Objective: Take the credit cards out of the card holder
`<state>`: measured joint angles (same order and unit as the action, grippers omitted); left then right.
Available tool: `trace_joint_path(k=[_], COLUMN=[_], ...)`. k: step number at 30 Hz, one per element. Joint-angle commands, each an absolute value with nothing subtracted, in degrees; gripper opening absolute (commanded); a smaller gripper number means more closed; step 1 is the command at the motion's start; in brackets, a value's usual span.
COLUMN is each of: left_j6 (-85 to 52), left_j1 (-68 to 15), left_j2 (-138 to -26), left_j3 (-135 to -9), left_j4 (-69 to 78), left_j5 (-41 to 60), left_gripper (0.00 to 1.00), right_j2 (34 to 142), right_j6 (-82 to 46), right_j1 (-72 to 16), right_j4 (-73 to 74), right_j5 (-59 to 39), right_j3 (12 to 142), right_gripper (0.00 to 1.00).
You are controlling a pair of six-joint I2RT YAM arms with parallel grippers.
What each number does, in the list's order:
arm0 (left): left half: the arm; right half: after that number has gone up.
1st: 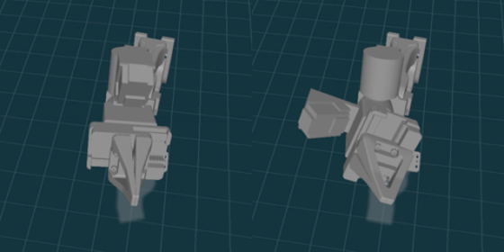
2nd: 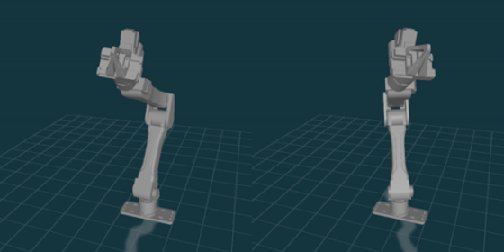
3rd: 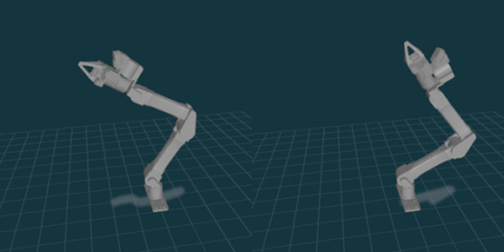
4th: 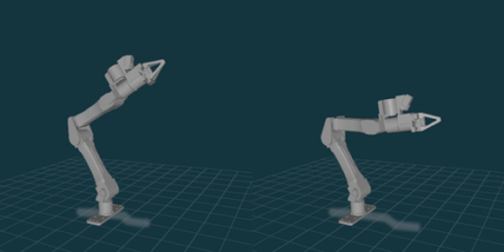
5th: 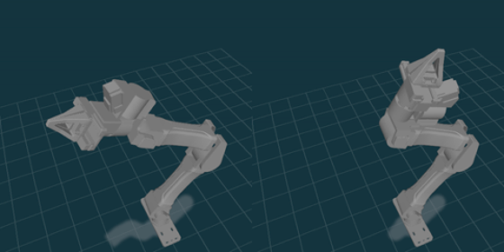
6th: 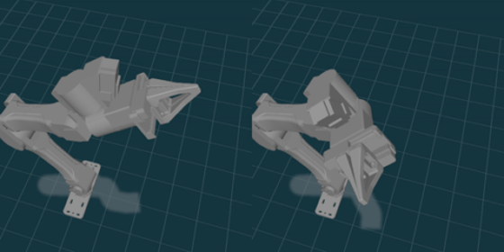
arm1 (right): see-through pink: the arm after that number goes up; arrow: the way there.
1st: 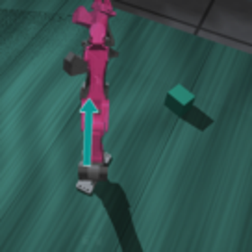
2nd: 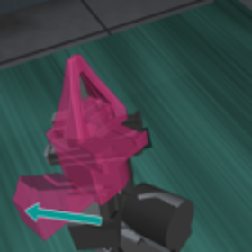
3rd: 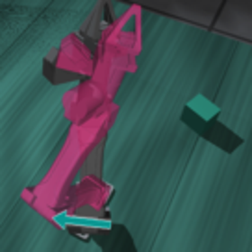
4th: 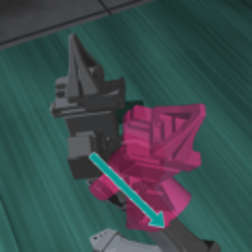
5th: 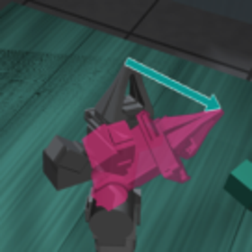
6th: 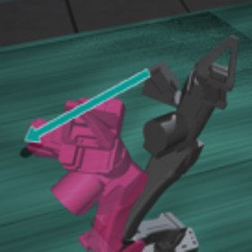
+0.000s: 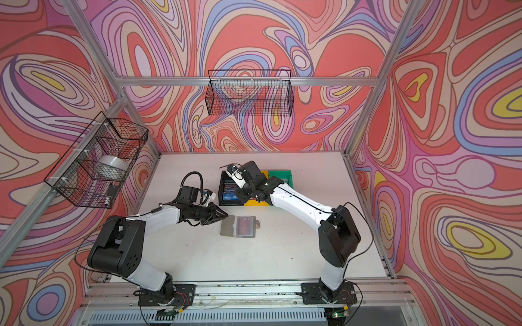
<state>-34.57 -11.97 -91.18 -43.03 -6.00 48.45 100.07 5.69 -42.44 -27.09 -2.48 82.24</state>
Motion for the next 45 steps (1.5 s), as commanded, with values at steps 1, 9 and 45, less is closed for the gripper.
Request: trace_joint_path(k=[1, 9, 45], left_j6=[-34.4, -32.4, -31.1], left_j1=[-12.2, -13.9, -14.0], left_j2=[-93.2, -97.4, -98.3], left_j3=[-43.1, -44.4, -42.6], left_j4=[-5.0, -7.0, -8.4], left_j5=[48.9, 47.2, 43.9], left_gripper=[0.22, 0.0, 0.0], right_j2=[99.2, 103.1, 109.0], right_j6=[-5.4, -9.2, -13.4], right_j1=[-42.9, -42.9, -44.9], right_j4=[-25.8, -23.5, -23.8], right_j5=[-5.3, -5.0, -8.5], right_j3=[74.7, 69.0, 68.3], right_gripper=[0.08, 0.06, 0.04])
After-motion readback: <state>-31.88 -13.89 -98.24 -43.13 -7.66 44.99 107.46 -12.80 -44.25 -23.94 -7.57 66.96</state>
